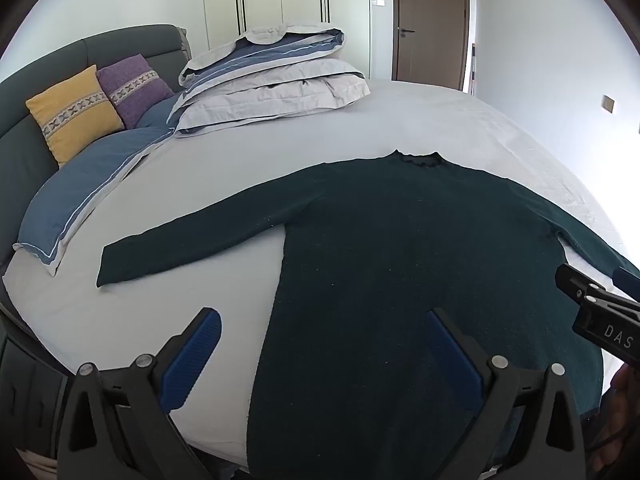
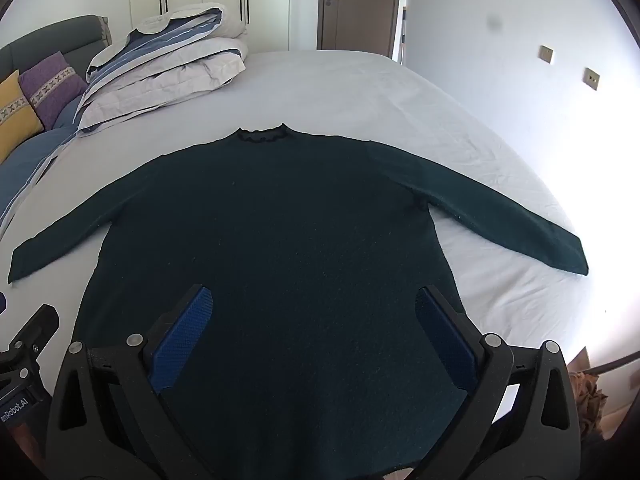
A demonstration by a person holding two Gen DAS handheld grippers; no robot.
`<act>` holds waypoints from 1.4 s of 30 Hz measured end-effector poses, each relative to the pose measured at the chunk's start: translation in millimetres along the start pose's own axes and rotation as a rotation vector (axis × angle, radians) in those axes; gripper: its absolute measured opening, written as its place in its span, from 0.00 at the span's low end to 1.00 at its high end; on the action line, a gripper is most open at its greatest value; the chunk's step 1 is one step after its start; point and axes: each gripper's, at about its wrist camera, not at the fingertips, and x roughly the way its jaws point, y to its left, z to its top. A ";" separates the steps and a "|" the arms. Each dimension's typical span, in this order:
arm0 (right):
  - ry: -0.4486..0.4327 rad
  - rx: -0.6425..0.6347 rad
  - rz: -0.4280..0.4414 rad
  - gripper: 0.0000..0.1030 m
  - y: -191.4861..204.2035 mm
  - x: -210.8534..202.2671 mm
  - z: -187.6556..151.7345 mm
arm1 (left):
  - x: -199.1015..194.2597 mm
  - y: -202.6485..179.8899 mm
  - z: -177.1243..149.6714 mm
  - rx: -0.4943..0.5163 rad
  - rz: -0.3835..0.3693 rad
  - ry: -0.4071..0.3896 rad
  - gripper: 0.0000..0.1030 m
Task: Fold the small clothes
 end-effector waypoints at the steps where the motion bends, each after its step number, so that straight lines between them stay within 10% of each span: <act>1: 0.000 0.000 0.000 1.00 0.7 -0.2 -0.1 | -0.4 0.5 -0.4 -0.002 -0.001 -0.001 1.00; 42: 0.021 -0.023 0.002 1.00 12.3 6.5 -10.9 | 2.2 -1.8 -8.4 -0.005 -0.004 0.009 1.00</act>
